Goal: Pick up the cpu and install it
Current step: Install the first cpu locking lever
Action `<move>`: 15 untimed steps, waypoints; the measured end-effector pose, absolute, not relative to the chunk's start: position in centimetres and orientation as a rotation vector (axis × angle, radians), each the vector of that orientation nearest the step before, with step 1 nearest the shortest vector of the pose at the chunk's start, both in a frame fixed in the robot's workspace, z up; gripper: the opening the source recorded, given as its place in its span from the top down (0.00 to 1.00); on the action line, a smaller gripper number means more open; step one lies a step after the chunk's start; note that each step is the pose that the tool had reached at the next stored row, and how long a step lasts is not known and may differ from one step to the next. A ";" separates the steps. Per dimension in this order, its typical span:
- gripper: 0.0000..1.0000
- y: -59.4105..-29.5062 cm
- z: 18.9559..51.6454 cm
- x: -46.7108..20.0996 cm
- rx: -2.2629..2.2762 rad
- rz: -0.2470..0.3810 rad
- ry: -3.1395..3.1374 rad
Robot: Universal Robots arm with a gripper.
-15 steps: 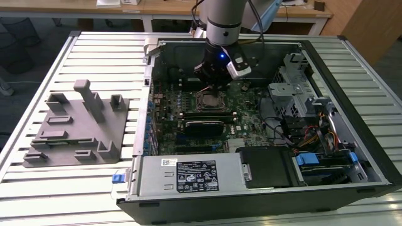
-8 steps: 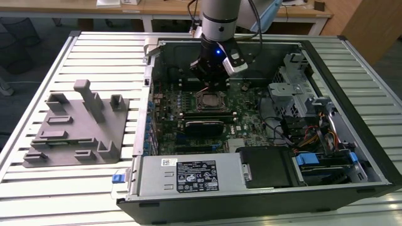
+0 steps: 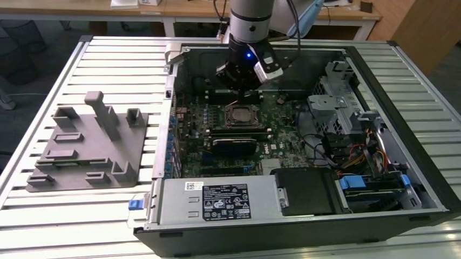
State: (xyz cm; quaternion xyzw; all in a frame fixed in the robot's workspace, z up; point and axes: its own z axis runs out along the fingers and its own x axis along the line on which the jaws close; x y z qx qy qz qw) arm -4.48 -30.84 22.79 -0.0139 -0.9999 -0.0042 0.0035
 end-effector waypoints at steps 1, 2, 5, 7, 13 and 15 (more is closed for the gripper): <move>0.89 -30.8 22.8 -4.5 -0.043 -0.041 -3.134; 0.89 -30.8 22.8 -4.5 -0.043 -0.070 -3.133; 0.89 -30.7 22.7 -4.5 -0.043 -0.114 -3.132; 0.89 -30.7 22.7 -4.4 -0.043 -0.114 -3.131; 0.89 -30.4 22.3 -3.7 -0.040 -0.112 -3.132; 0.89 -30.4 22.1 -3.4 -0.041 -0.111 -3.132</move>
